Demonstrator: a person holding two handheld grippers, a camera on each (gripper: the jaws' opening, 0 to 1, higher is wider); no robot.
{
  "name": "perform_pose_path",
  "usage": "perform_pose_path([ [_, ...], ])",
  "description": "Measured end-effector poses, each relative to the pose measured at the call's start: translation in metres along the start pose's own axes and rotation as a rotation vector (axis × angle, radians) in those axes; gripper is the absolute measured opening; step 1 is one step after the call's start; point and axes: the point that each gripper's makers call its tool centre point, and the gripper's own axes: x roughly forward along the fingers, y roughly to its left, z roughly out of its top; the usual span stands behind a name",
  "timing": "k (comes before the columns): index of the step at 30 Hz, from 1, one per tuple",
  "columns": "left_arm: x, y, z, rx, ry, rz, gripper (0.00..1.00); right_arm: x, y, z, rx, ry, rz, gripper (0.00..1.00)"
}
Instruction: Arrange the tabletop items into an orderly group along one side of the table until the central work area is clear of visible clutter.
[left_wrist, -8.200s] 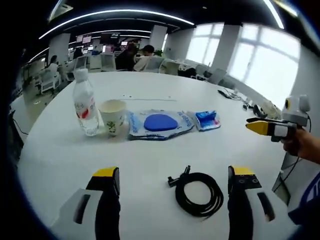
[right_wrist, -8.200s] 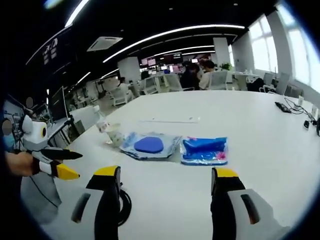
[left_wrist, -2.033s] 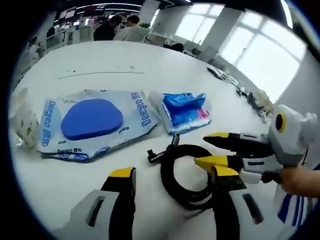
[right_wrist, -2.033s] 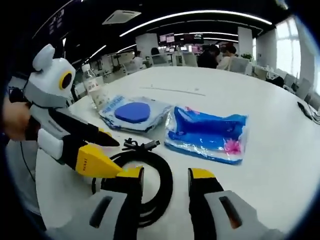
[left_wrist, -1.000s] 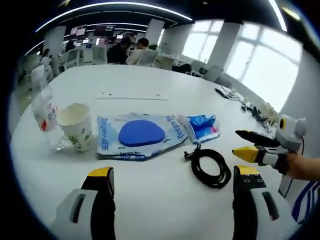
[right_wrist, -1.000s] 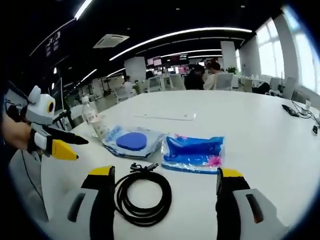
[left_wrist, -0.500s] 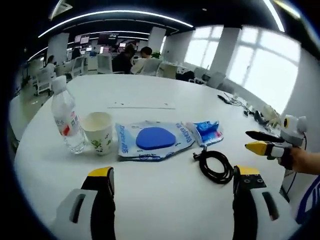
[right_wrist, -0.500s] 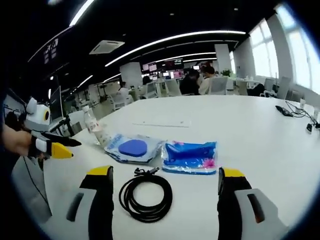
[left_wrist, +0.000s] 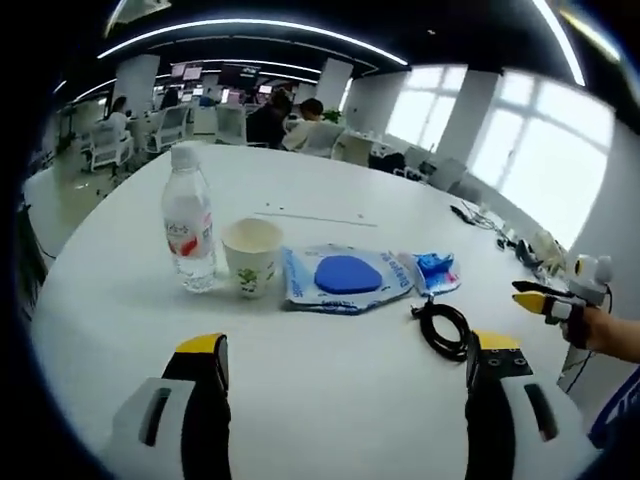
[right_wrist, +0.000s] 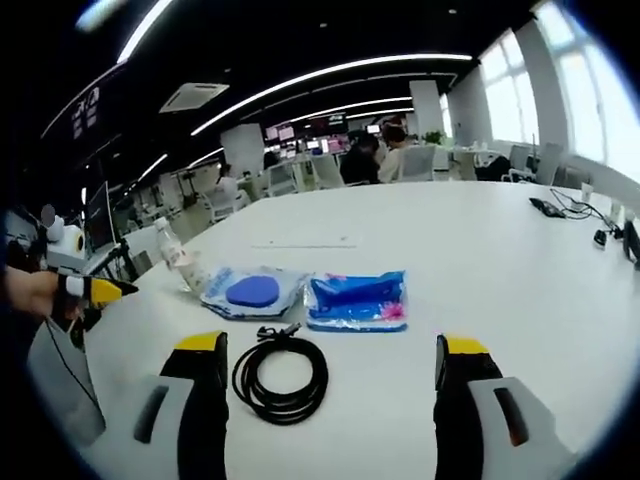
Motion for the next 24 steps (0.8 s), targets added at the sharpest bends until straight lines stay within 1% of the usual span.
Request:
perform_pose_path([
  [3, -0.007, 0.005, -0.002, -0.008, 0.006, 0.009, 0.96, -0.008, 0.001, 0.001, 0.016, -0.011, -0.008, 0.84],
  [5, -0.01, 0.005, -0.005, -0.008, 0.009, 0.009, 0.96, -0.011, 0.001, 0.002, 0.021, -0.019, -0.016, 0.84],
  [6, -0.01, 0.009, -0.006, -0.009, 0.012, 0.01, 0.96, -0.012, 0.001, 0.003, 0.025, -0.026, -0.017, 0.85],
  [9, -0.014, 0.014, -0.008, -0.019, 0.026, 0.008, 0.96, -0.013, 0.001, 0.004, 0.032, -0.021, -0.019, 0.86],
  [11, -0.018, 0.015, -0.006, -0.02, 0.022, 0.006, 0.96, -0.015, 0.006, 0.006, 0.011, -0.015, -0.007, 0.89],
  [12, -0.02, 0.017, -0.002, -0.01, 0.008, 0.01, 0.96, -0.017, 0.009, 0.007, 0.0, -0.012, -0.003, 0.89],
  [14, -0.024, 0.016, 0.004, 0.032, -0.009, 0.003, 0.96, -0.019, 0.012, 0.008, -0.006, -0.01, 0.004, 0.9],
  [18, -0.032, 0.017, 0.008, 0.056, -0.009, -0.008, 0.96, -0.025, 0.015, 0.012, -0.001, -0.018, -0.002, 0.9],
  [21, -0.04, 0.017, 0.007, 0.079, -0.004, -0.024, 0.96, -0.034, 0.017, 0.013, 0.01, -0.034, -0.016, 0.91],
  [24, -0.048, 0.022, 0.007, 0.071, -0.009, -0.032, 0.96, -0.04, 0.019, 0.009, 0.012, -0.035, -0.031, 0.92],
])
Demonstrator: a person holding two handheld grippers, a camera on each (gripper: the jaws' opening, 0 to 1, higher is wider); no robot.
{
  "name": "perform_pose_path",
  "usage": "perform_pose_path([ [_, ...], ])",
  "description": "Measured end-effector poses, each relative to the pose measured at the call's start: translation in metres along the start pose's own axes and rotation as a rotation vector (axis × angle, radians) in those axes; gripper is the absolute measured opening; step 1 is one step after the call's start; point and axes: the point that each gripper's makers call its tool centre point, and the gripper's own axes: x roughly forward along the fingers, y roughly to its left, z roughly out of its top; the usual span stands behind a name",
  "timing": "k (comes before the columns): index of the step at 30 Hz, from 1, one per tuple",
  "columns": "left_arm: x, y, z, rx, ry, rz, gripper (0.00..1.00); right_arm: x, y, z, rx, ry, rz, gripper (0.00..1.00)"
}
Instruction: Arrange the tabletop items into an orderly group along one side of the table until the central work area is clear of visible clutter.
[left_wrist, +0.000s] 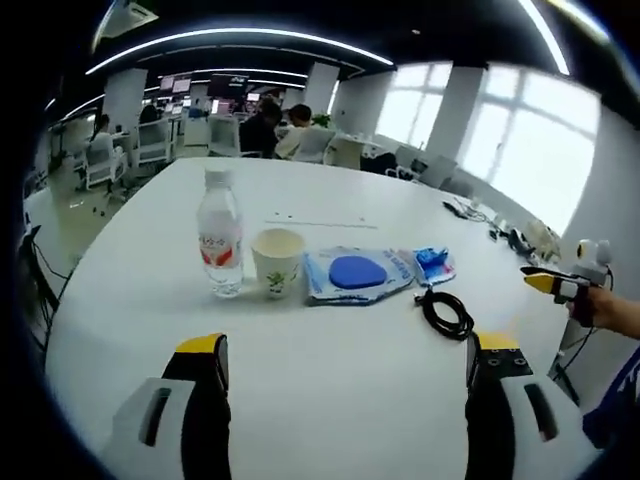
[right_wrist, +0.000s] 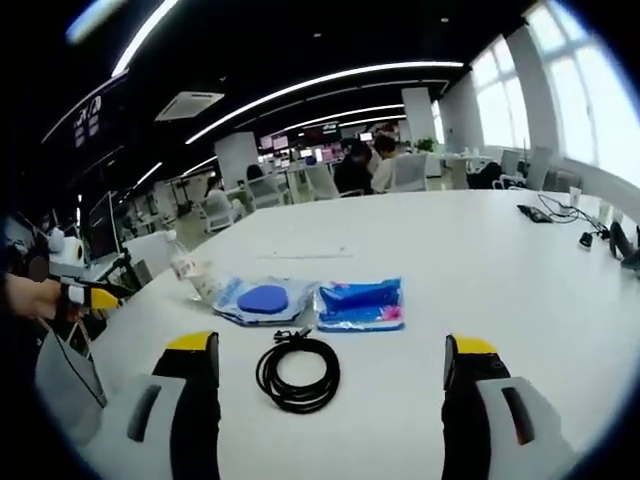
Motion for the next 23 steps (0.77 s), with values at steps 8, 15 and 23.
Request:
perform_pose_path([
  [8, -0.024, 0.013, -0.008, 0.028, 0.005, 0.004, 0.96, -0.017, 0.006, -0.008, 0.005, -0.001, -0.03, 0.92],
  [15, -0.04, 0.02, -0.01, 0.015, -0.011, -0.005, 0.96, -0.029, 0.017, -0.011, 0.004, -0.006, -0.039, 0.93],
  [23, -0.052, 0.03, -0.015, 0.005, -0.008, -0.009, 0.96, -0.035, 0.022, -0.011, 0.01, -0.019, -0.061, 0.93],
])
